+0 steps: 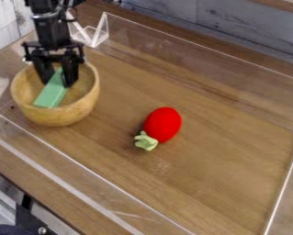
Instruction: Remove the green block from the brown bowl and put it on the table
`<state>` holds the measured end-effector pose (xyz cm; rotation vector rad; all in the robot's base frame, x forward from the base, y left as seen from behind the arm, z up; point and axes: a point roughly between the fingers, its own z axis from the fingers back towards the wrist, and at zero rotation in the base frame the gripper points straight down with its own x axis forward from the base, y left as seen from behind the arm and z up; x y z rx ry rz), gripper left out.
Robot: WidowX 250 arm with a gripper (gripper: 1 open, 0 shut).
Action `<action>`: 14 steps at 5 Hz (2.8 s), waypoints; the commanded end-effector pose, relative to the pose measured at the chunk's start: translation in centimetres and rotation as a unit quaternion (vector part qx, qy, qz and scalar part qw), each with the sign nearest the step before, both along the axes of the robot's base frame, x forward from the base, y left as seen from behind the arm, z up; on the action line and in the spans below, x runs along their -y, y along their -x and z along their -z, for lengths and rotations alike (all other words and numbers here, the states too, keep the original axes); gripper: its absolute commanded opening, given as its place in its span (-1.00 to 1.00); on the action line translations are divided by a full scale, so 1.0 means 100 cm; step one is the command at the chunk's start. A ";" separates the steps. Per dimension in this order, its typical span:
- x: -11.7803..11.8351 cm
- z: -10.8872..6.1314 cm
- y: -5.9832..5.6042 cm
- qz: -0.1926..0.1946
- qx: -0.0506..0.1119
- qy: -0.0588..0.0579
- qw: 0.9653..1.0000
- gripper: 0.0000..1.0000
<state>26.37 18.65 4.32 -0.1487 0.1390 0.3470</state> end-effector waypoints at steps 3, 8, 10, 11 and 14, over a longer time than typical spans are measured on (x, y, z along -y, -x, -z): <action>0.009 -0.020 -0.005 -0.016 0.024 -0.019 0.999 -1.00; 0.034 -0.034 -0.008 0.034 0.026 -0.021 0.999 -1.00; 0.054 -0.040 -0.005 0.046 0.030 -0.023 0.998 -1.00; 0.067 -0.047 -0.003 0.036 0.031 -0.026 0.999 -1.00; 0.092 -0.067 -0.016 0.070 0.038 -0.031 0.996 -1.00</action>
